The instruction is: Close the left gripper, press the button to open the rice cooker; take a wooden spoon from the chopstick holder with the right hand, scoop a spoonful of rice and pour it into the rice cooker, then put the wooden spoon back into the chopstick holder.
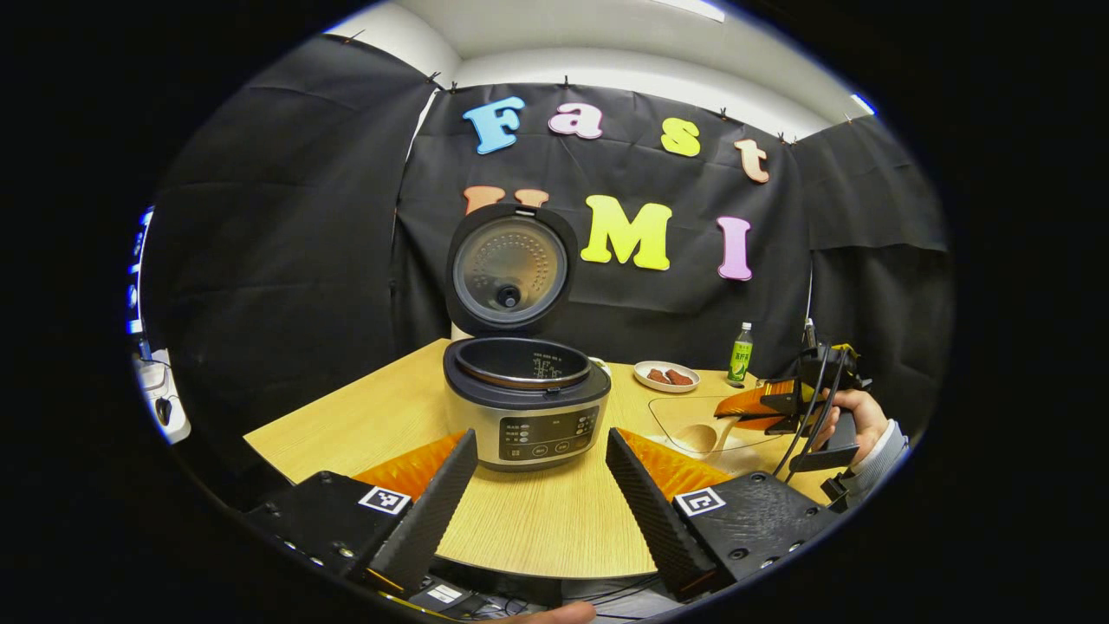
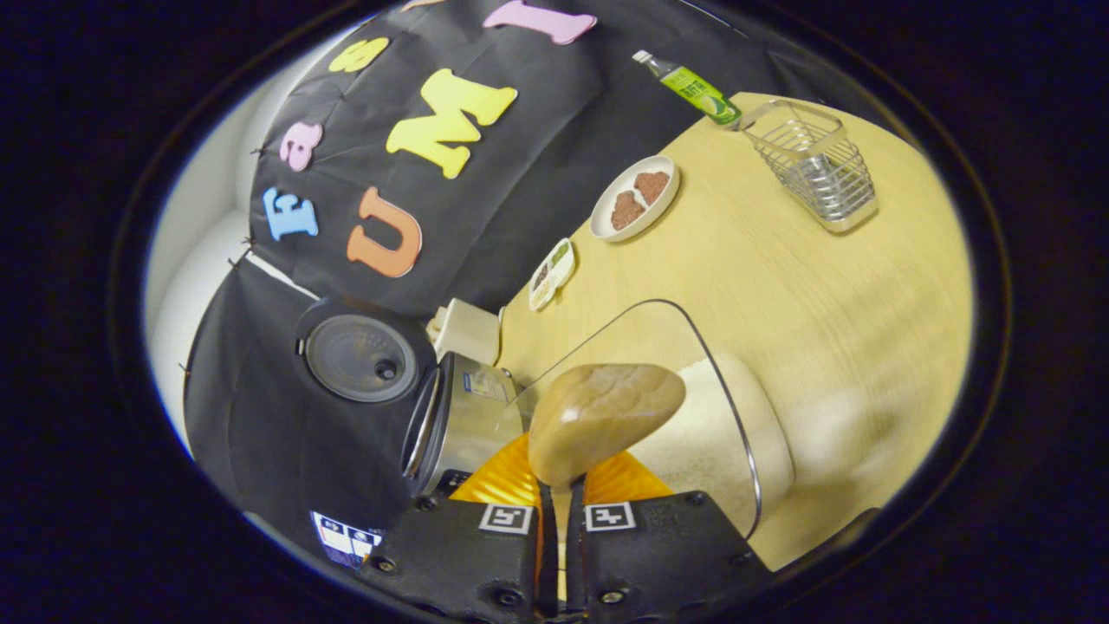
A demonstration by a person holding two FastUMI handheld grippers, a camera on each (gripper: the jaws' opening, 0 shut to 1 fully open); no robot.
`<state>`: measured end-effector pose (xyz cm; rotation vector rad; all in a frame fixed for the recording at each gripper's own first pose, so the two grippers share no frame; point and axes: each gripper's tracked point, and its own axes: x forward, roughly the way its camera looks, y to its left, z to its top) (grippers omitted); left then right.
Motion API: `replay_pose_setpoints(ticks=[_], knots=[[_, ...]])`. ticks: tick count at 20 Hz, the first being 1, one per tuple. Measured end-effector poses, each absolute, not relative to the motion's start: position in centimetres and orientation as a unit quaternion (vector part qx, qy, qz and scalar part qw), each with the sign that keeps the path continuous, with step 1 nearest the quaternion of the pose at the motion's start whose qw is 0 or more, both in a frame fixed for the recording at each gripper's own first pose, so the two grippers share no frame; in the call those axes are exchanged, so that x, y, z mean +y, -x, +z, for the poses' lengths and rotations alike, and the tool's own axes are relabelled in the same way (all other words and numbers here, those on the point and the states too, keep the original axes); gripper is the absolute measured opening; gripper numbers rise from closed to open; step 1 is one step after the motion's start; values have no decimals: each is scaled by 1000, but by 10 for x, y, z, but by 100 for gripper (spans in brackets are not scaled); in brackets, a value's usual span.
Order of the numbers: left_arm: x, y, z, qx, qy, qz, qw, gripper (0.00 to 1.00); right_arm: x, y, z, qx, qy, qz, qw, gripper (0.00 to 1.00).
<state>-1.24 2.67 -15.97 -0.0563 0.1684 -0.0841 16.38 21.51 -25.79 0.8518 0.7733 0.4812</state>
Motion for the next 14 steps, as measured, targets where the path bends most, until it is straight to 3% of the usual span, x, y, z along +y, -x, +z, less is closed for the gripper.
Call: replay_pose_setpoints(ticks=[4,14], knots=[[31,13,-159,74,-2,-32,997,95,202,-163,-245,338,-444,212,803,9],[40,16,-162,81,11,-30,996,96,197,-147,-196,299,-609,237,695,8]])
